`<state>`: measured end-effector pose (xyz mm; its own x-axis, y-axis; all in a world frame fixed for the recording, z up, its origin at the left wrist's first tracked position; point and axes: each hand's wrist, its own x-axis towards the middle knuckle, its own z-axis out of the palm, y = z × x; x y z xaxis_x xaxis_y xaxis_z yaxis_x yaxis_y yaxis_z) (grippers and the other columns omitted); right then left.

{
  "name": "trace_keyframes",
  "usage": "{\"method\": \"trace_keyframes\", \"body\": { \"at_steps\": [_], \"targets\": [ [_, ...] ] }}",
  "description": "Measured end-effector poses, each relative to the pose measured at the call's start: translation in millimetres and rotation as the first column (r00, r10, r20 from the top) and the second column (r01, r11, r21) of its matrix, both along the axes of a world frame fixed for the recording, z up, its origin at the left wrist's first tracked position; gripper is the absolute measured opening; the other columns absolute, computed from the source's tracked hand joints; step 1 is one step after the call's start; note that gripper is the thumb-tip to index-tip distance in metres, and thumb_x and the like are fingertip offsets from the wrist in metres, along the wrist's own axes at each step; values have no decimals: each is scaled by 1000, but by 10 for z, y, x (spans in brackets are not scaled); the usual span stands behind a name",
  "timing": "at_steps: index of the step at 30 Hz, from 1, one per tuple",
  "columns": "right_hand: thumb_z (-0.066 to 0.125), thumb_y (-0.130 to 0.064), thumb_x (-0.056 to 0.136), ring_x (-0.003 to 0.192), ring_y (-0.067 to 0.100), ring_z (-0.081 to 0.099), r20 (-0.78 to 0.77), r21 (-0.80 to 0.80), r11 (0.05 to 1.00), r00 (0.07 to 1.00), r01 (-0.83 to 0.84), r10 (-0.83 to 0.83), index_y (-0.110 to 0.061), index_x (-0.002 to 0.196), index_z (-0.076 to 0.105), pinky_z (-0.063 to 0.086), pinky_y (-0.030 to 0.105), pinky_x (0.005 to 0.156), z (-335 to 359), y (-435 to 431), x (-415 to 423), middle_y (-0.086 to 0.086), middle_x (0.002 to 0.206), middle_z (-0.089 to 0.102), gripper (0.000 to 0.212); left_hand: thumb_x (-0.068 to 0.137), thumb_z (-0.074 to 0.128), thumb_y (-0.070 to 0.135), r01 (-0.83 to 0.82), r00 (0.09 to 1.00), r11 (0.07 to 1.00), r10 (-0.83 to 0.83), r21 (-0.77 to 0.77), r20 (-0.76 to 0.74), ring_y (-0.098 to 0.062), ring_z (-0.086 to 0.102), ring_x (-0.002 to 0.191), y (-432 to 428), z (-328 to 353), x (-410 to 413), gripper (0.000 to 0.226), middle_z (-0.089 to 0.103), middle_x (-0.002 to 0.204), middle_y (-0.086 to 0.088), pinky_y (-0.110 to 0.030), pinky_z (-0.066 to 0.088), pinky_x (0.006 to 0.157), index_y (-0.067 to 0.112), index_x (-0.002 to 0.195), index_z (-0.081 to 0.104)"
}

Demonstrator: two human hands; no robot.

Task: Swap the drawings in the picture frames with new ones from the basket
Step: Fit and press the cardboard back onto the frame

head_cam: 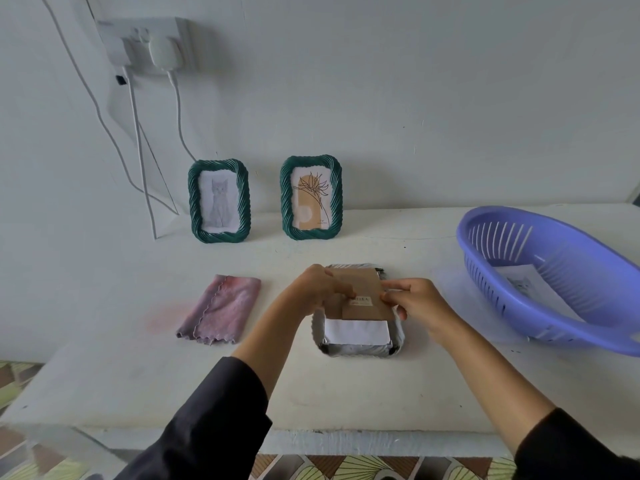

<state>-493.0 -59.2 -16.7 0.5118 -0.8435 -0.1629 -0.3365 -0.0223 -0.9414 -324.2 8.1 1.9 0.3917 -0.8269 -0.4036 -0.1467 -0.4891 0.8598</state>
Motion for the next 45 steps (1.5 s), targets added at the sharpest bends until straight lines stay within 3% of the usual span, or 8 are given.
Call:
{"method": "trace_keyframes", "body": {
  "at_steps": [9, 14, 17, 27, 35, 39, 43, 45],
  "targets": [
    [60, -2, 85, 26, 3, 36, -9, 19, 999, 999, 42, -42, -1, 110, 64, 33, 14, 40, -9, 55, -35, 0, 64, 59, 26, 32, 76, 25, 40, 999, 999, -40, 22, 18, -37, 64, 100, -34, -46, -20, 65, 64, 99, -20, -49, 51, 94, 2, 91, 63],
    [60, -2, 84, 26, 3, 37, -16, 14, 999, 999, 39, -38, -2, 112, 64, 34, 14, 40, -18, 50, -15, -1, 63, 60, 28, 65, 76, 6, 27, 1000, 999, -27, 36, 13, -38, 63, 102, -11, -46, -15, 34, 63, 101, -19, -49, 50, 97, -2, 96, 64],
    [61, -3, 85, 26, 2, 38, -15, 24, 999, 999, 39, -39, -2, 114, 63, 33, 14, 40, -22, 53, -6, 0, 65, 60, 29, 69, 74, 2, 21, 1000, 1000, -22, 22, 12, -30, 60, 90, 0, -53, -16, 17, 60, 95, -17, -48, 48, 96, 5, 80, 61],
    [61, -3, 84, 27, 4, 36, -13, 50, 996, 998, 69, -68, -5, 116, 62, 32, 15, 37, -56, 28, -2, 4, 67, 61, 32, 72, 72, 3, 48, 998, 999, -48, 2, 45, -29, 59, 88, -38, -108, -17, 19, 61, 96, -17, -44, 51, 90, 4, 88, 62],
    [62, -4, 83, 27, 4, 36, -36, 76, 993, 995, 93, -90, -6, 116, 62, 31, 14, 34, -73, 25, -7, 6, 69, 60, 33, 74, 71, 5, 56, 992, 998, -56, 5, 113, -27, 56, 82, -24, -99, -69, 14, 59, 90, -14, -33, 48, 72, 10, 76, 58],
    [62, 0, 82, 43, 14, 39, -32, 113, 986, 993, 120, -117, -3, 116, 62, 28, 13, 31, -51, 54, 8, 6, 67, 58, 34, 75, 73, 11, 48, 981, 998, -53, 35, 188, -19, 55, 72, -17, -119, -80, 19, 58, 81, -7, -23, 45, 58, 13, 71, 54],
    [60, 2, 83, 36, 1, 46, -37, 127, 983, 991, 136, -132, -1, 120, 59, 28, 10, 29, -47, 77, 41, 2, 68, 54, 37, 67, 78, 32, 8, 953, 996, -34, 86, 302, -31, 58, 104, 6, -167, -75, 43, 59, 115, -14, -41, 52, 92, 12, 100, 60],
    [61, 2, 83, 37, 2, 45, -55, 116, 983, 989, 143, -137, -2, 121, 59, 28, 10, 30, -46, 92, 61, 1, 68, 54, 38, 69, 78, 34, -5, 947, 995, -27, 97, 319, -32, 56, 110, 37, -172, -82, 61, 56, 120, -14, -44, 49, 96, 7, 118, 54]
  ]
}}
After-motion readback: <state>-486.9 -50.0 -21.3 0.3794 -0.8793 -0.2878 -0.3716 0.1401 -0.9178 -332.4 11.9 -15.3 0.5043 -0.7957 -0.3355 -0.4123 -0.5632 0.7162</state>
